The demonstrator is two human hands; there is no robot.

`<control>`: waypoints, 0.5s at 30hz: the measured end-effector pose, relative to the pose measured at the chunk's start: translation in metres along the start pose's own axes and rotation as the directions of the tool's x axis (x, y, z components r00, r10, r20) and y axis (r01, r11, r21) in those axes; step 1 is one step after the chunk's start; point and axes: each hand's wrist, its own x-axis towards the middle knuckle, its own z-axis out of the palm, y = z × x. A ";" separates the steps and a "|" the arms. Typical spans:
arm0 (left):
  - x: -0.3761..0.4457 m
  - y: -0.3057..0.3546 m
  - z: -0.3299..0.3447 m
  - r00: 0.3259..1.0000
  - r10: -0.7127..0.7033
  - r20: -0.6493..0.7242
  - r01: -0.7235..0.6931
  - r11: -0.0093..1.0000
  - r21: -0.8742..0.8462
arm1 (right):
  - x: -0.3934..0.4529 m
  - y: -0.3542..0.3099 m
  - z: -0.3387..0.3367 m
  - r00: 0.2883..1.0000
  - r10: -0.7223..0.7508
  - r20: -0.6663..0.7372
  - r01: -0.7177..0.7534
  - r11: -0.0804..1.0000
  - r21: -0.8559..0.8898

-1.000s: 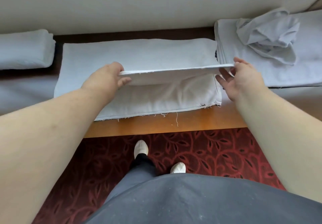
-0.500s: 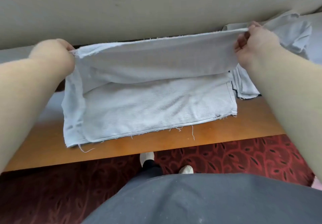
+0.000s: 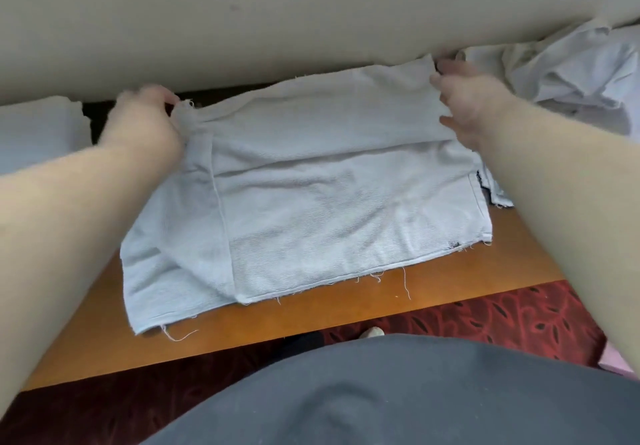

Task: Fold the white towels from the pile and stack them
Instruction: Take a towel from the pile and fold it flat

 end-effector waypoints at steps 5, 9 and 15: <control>-0.090 0.001 0.041 0.983 0.163 0.089 -0.159 0.986 -0.048 | -0.045 0.090 -0.022 0.980 0.007 -0.200 -0.072 0.945 -0.318; -0.166 -0.008 0.074 0.969 0.075 0.237 -0.105 0.987 0.118 | -0.080 0.153 -0.063 0.963 0.134 -0.234 -0.240 0.823 -0.516; -0.195 -0.027 0.080 0.954 -0.141 0.264 0.146 0.989 0.000 | -0.095 0.176 -0.088 0.965 0.204 -0.166 -0.263 0.722 -0.640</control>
